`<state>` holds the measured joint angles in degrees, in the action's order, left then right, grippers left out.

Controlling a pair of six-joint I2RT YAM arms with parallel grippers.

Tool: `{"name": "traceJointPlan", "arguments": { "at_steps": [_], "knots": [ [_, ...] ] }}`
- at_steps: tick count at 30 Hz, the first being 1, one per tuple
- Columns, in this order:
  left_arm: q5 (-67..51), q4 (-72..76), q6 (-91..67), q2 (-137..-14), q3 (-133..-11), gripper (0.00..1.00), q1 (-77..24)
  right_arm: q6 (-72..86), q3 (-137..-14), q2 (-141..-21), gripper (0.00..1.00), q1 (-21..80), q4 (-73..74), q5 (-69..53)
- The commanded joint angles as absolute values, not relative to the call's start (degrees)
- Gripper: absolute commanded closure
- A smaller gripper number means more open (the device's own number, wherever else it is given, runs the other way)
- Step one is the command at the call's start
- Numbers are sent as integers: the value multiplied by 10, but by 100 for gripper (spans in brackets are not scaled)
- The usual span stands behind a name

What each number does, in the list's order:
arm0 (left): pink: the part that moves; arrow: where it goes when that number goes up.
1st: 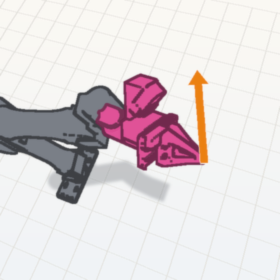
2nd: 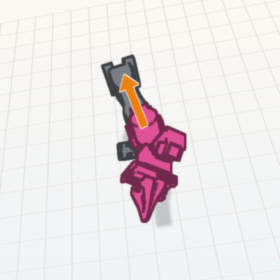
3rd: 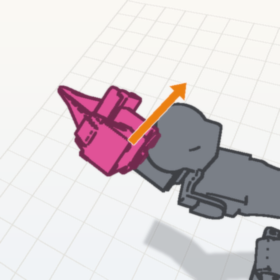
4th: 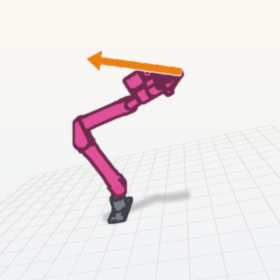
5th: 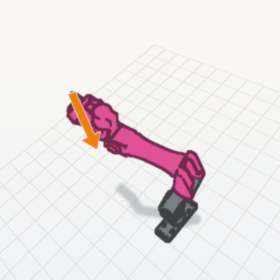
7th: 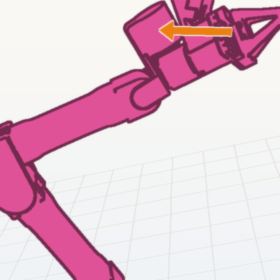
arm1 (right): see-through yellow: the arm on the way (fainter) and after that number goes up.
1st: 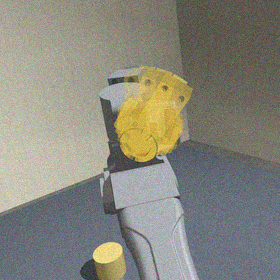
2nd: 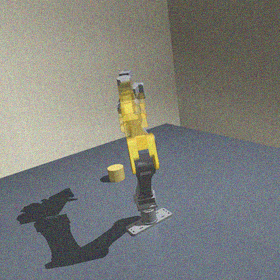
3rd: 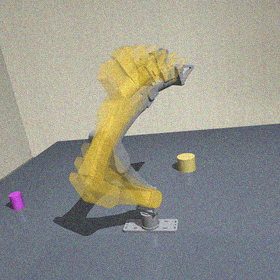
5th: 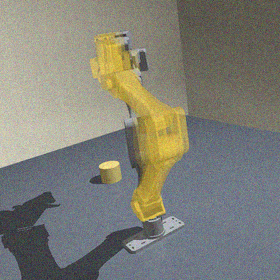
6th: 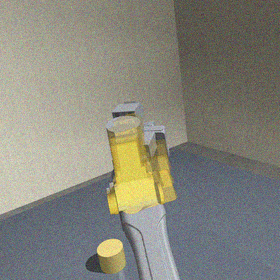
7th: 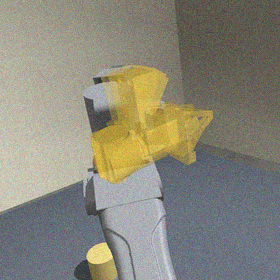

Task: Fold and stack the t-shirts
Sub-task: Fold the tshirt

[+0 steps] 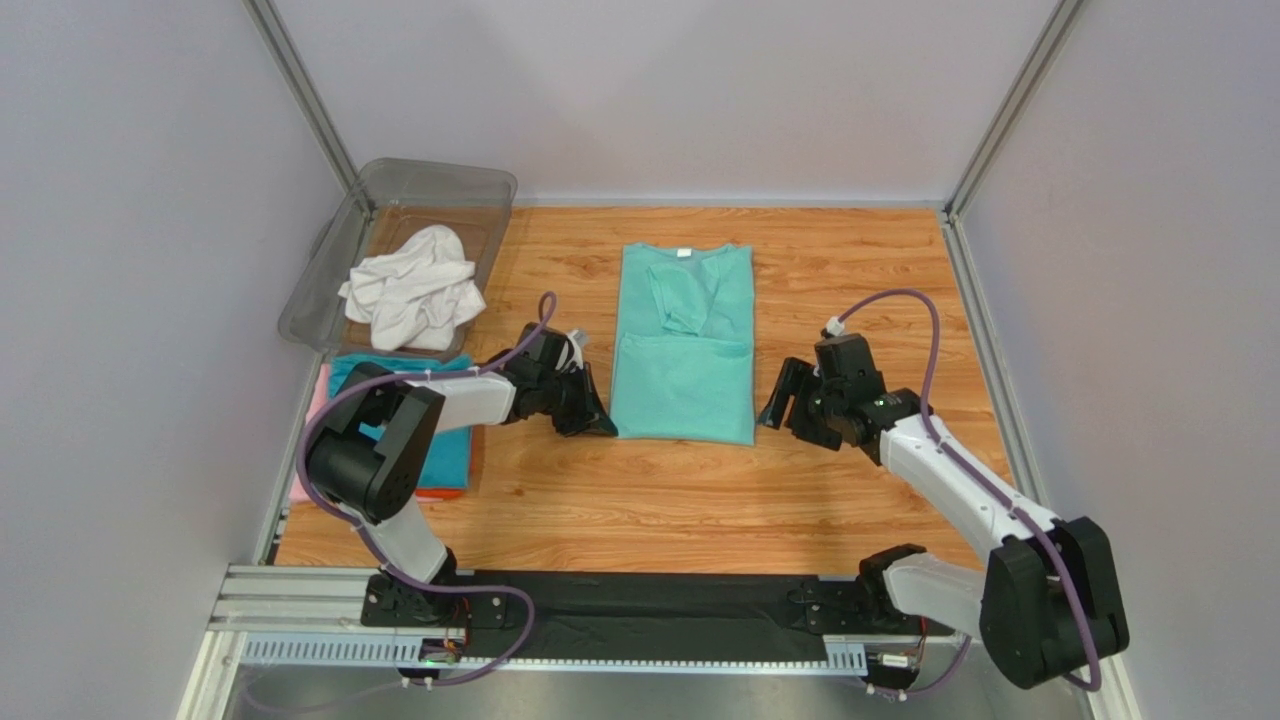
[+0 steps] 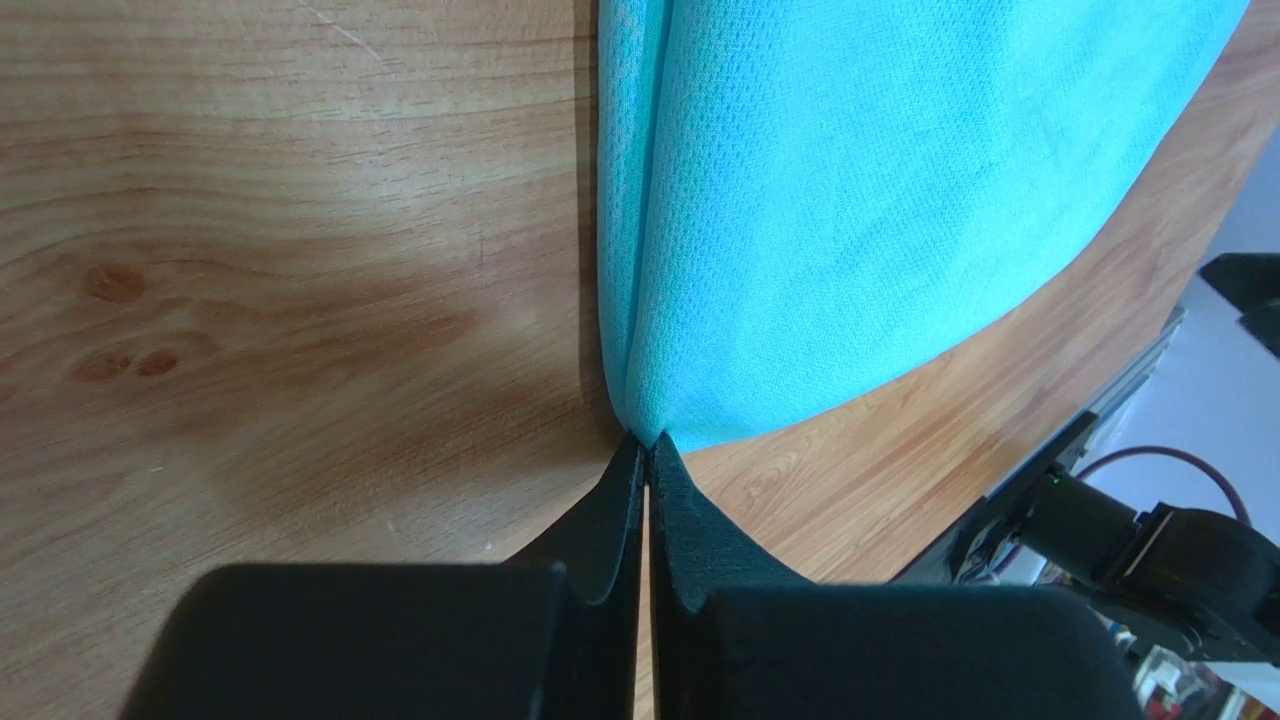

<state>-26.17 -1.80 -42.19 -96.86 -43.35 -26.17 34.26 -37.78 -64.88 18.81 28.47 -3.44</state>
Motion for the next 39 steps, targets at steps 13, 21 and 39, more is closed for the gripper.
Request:
{"name": "traceJointPlan", "arguments": {
  "at_steps": [13, 21, 39],
  "knots": [
    [-232, -47, -410, -965, -425, 100, -265, 308, -388, -813, 52, 187, 182, -170],
    [-233, -49, -411, -961, -422, 100, -265, 308, -382, -859, 74, 193, 162, -186],
    [-196, -133, -423, -730, -338, 100, -304, 283, -346, -660, 100, 243, 278, -266]
  ]
}}
